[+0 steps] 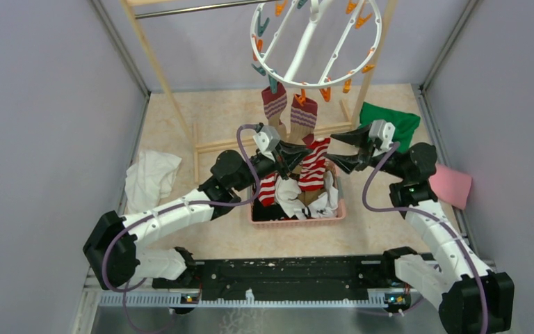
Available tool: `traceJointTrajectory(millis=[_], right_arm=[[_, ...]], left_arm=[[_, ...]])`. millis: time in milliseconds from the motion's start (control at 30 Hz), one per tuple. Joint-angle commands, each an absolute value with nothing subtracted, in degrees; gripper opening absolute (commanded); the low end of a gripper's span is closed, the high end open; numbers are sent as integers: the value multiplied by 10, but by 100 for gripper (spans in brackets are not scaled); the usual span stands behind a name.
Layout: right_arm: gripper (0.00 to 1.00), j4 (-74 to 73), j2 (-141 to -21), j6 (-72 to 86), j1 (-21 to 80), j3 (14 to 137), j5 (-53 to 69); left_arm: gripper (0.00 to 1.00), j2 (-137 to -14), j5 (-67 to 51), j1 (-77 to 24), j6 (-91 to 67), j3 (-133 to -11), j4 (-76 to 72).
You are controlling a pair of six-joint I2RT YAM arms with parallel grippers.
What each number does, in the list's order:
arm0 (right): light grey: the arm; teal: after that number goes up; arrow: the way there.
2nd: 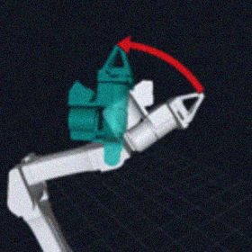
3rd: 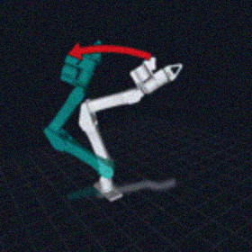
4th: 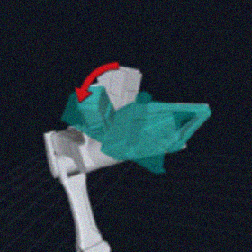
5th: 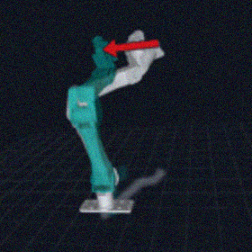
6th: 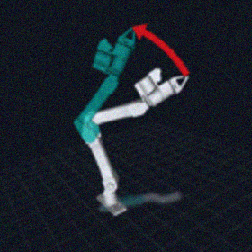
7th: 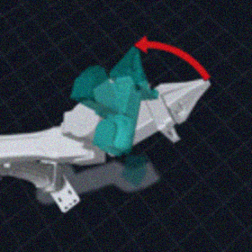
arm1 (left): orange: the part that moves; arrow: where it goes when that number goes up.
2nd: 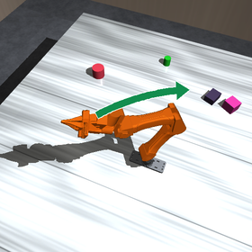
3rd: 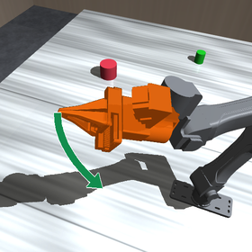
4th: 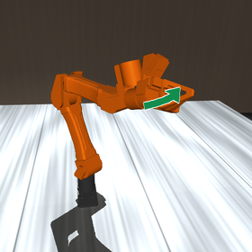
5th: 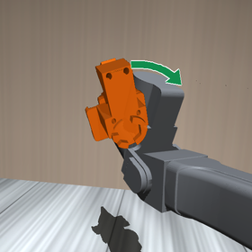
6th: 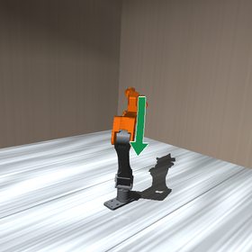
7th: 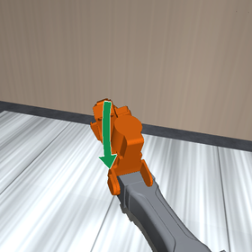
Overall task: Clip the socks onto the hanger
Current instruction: Pick up the sock from the bin.
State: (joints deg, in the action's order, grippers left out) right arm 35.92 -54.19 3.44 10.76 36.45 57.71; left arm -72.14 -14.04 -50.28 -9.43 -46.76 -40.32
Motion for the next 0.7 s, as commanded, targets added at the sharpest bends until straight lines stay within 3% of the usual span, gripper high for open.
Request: traceJointTrajectory(millis=[0, 667], right_arm=[[56, 287, -495, -44, 112, 386, 546], [49, 311, -509, -32, 137, 377, 555]], left_arm=[[0, -701, -108, -501, -131, -471, -435], [0, -694, -167, -501, -158, -460, -440]])
